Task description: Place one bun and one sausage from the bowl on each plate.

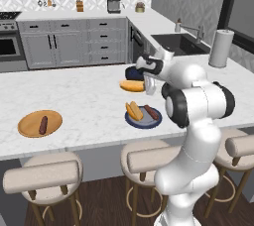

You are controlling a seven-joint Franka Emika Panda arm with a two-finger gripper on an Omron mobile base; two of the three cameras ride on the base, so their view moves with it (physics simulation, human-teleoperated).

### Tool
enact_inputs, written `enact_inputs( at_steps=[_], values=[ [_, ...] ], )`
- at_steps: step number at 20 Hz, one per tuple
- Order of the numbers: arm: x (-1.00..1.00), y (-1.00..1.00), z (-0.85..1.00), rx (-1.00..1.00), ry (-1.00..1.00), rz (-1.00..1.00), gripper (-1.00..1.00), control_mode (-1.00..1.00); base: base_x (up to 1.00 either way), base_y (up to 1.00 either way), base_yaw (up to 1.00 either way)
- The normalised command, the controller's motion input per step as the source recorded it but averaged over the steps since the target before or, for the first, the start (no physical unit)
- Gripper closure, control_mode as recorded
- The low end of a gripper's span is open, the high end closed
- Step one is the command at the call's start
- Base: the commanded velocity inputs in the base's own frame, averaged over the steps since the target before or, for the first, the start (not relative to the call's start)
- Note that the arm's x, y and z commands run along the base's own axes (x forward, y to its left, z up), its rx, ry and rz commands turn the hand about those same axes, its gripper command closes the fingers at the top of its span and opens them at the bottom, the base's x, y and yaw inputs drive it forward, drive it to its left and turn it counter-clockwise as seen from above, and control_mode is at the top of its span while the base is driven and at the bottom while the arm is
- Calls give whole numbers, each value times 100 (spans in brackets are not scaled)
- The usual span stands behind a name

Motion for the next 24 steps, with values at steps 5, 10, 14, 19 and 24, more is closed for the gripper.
enact_inputs(
  at_steps=[5, 10, 14, 19, 24],
  values=[
    [0, 100, 0, 9, 0, 17, 100, -100, 0, 0, 0],
    [-2, 100, -5, 1, 0, 16, 100, -100, 0, 0, 0],
    [-12, 100, -7, 0, 0, 14, 100, -100, 0, 0, 0],
    [-16, 100, -1, -2, 0, 11, 100, -100, 0, 0, 0],
    [0, 92, 0, -4, 0, 3, 100, -100, 0, 0, 0]
  ],
)
